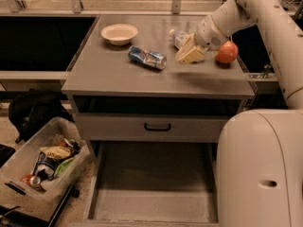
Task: Place apple into middle drawer
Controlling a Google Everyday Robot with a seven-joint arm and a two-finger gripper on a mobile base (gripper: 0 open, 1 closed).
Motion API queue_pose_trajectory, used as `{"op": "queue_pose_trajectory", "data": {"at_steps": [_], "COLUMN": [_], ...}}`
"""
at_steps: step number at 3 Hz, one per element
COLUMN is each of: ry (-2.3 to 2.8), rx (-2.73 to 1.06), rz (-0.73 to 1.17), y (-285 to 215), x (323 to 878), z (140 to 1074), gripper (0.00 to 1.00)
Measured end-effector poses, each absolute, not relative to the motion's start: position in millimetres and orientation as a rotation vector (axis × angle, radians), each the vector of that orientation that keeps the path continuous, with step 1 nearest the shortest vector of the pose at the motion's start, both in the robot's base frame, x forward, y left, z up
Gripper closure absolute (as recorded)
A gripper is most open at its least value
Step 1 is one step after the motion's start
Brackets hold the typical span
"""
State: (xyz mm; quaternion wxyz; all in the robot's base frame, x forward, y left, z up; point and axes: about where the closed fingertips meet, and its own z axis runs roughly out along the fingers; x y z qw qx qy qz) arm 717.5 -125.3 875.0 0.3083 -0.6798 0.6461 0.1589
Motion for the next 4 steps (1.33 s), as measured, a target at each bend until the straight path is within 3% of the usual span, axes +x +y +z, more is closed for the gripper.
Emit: {"op": "queue_pose_trajectory", "data": {"at_steps": [1,2,3,4], "ry": [1.708,1.708,1.708,1.746], "rx": [-1.797,-1.797,-1.797,-1.697], "rz": [0.42,0.42,0.42,0.298], "y": [-125,-125,-125,-169], "x": [717,718,718,722], "z": [875,875,875,905], "gripper": [0.12,0.0,0.0,0.0]}}
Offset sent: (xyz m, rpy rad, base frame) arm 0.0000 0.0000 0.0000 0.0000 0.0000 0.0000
